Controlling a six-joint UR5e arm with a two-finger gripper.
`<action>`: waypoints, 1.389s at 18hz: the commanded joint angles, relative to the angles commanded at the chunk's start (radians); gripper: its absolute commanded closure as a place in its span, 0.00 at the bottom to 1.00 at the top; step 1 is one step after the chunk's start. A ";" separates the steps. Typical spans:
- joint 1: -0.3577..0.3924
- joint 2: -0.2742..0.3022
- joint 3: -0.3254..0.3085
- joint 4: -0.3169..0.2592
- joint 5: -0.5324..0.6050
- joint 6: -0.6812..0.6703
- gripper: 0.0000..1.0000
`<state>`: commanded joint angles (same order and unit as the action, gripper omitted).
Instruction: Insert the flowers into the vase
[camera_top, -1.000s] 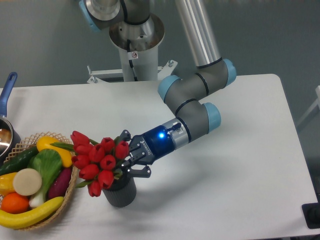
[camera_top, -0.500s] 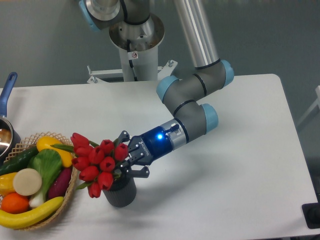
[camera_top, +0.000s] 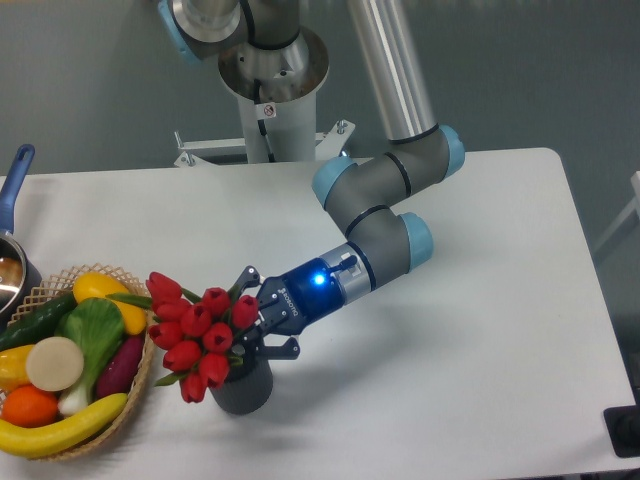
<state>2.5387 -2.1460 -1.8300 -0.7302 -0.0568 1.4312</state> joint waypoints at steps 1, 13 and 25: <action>0.002 0.000 0.000 0.000 0.000 0.017 0.50; 0.014 0.008 -0.023 -0.002 0.002 0.071 0.03; 0.092 0.129 -0.028 0.002 0.146 0.078 0.00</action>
<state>2.6307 -2.0174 -1.8577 -0.7286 0.0888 1.5094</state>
